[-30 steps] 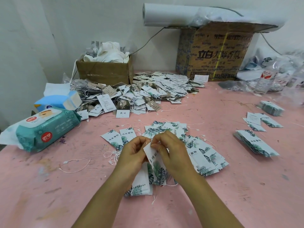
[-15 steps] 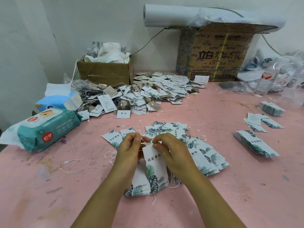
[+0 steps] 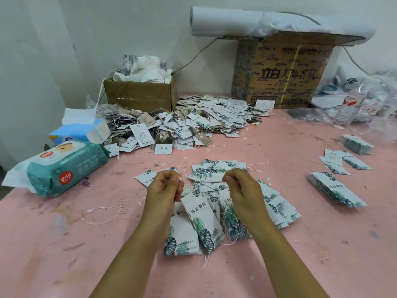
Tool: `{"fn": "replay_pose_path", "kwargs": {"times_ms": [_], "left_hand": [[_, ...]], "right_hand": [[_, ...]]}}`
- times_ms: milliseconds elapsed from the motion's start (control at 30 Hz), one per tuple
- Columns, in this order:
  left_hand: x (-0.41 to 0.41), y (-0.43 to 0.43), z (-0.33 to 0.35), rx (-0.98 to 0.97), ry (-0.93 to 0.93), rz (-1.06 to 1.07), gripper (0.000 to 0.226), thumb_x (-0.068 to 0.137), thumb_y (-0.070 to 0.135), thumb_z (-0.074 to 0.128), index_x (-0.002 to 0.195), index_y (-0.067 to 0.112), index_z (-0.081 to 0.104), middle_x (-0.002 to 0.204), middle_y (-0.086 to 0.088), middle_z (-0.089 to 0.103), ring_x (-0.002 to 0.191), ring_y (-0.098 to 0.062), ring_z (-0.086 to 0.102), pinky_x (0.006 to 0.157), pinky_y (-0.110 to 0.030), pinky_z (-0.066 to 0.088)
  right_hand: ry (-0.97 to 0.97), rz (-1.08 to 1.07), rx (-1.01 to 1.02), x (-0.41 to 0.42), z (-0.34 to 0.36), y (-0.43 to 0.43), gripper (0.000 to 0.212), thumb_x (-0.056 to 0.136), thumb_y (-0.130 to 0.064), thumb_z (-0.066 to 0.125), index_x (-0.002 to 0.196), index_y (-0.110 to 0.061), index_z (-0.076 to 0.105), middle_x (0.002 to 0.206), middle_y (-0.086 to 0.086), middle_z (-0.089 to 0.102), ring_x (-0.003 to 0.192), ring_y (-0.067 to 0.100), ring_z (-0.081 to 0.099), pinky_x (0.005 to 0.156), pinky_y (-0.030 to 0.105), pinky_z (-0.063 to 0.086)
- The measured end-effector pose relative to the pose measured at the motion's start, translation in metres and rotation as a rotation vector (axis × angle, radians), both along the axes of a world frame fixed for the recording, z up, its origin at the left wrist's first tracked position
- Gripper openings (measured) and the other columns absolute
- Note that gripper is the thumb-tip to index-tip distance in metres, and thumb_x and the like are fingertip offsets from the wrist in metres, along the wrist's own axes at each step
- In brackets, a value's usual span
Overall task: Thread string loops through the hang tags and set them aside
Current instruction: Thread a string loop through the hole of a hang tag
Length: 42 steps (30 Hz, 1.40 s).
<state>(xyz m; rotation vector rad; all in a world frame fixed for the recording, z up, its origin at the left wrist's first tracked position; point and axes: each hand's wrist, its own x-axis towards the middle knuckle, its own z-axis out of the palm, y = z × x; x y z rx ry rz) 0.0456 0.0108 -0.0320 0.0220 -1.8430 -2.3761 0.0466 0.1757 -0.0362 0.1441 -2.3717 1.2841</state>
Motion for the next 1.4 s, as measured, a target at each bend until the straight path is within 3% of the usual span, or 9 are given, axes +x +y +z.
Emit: {"fn": "replay_pose_path", "kwargs": {"times_ms": [100,200,433,600,733,867,1067,1233,1400], "left_hand": [[0.003,0.001,0.001,-0.081,0.069,-0.001,0.017,0.093,0.003,0.049,0.082,0.010,0.059,0.056,0.007,0.059,0.050,0.000,0.049,0.052,-0.012,0.042],[0.005,0.001,0.002,-0.118,0.106,-0.012,0.015,0.087,-0.001,0.056,0.084,0.012,0.064,0.060,0.007,0.067,0.056,0.002,0.059,0.057,-0.010,0.046],[0.005,0.001,0.001,-0.175,0.128,-0.008,0.020,0.078,-0.002,0.066,0.078,0.018,0.069,0.068,0.005,0.072,0.065,-0.002,0.066,0.060,-0.012,0.049],[0.006,0.002,0.001,-0.251,0.162,-0.018,0.019,0.081,0.001,0.065,0.076,0.019,0.066,0.066,0.010,0.071,0.064,0.002,0.064,0.060,-0.008,0.046],[0.006,0.003,0.001,-0.273,0.171,-0.026,0.016,0.082,0.002,0.065,0.075,0.017,0.065,0.065,0.009,0.070,0.063,0.002,0.063,0.062,-0.007,0.046],[0.007,0.003,0.001,-0.288,0.164,-0.037,0.012,0.081,0.007,0.066,0.075,0.018,0.066,0.066,0.009,0.070,0.063,0.001,0.063,0.062,-0.009,0.047],[0.010,0.007,0.002,-0.377,0.176,-0.058,0.014,0.083,0.011,0.066,0.080,0.024,0.066,0.071,0.012,0.071,0.070,-0.007,0.064,0.069,-0.026,0.050],[0.012,0.008,0.002,-0.398,0.188,-0.051,0.017,0.084,0.010,0.065,0.080,0.025,0.066,0.070,0.012,0.070,0.068,-0.002,0.061,0.068,-0.024,0.048],[0.012,0.008,0.003,-0.398,0.193,-0.048,0.016,0.084,0.010,0.065,0.079,0.025,0.066,0.072,0.008,0.069,0.071,-0.007,0.061,0.069,-0.026,0.048]], "right_hand": [[-0.074,0.032,-0.146,0.001,0.000,-0.002,0.019,0.093,-0.007,0.050,0.079,-0.016,0.059,0.058,-0.007,0.051,0.050,0.004,0.047,0.052,0.013,0.036],[-0.116,0.087,-0.371,0.003,0.002,-0.003,0.028,0.090,0.003,0.051,0.074,-0.018,0.060,0.062,0.003,0.059,0.041,0.010,0.053,0.042,0.019,0.042],[-0.134,0.189,-0.551,0.002,0.006,-0.004,0.033,0.090,0.019,0.035,0.083,-0.009,0.053,0.078,0.010,0.066,0.065,0.015,0.068,0.062,0.023,0.056],[-0.112,0.178,-0.563,0.001,0.002,-0.004,0.033,0.088,0.016,0.044,0.083,-0.013,0.057,0.071,-0.002,0.071,0.068,0.016,0.069,0.063,0.024,0.057],[-0.086,0.152,-0.457,0.001,0.000,-0.003,0.036,0.086,0.013,0.051,0.081,-0.021,0.060,0.069,-0.009,0.071,0.068,0.012,0.070,0.061,0.020,0.054],[-0.066,0.162,-0.417,0.002,0.001,-0.004,0.032,0.081,0.009,0.061,0.076,-0.023,0.062,0.062,-0.007,0.070,0.062,0.010,0.068,0.058,0.017,0.052],[-0.047,0.287,-0.534,0.006,0.006,-0.008,0.023,0.082,0.008,0.060,0.081,-0.014,0.068,0.058,-0.002,0.067,0.056,0.009,0.062,0.058,0.018,0.050],[-0.089,0.365,-0.592,0.007,0.007,-0.007,0.024,0.086,0.010,0.053,0.092,-0.010,0.066,0.069,-0.001,0.070,0.068,0.011,0.065,0.067,0.019,0.051],[-0.088,0.358,-0.530,0.007,0.007,-0.009,0.024,0.085,0.008,0.057,0.086,-0.013,0.067,0.069,-0.002,0.071,0.068,0.010,0.066,0.066,0.018,0.051]]}}
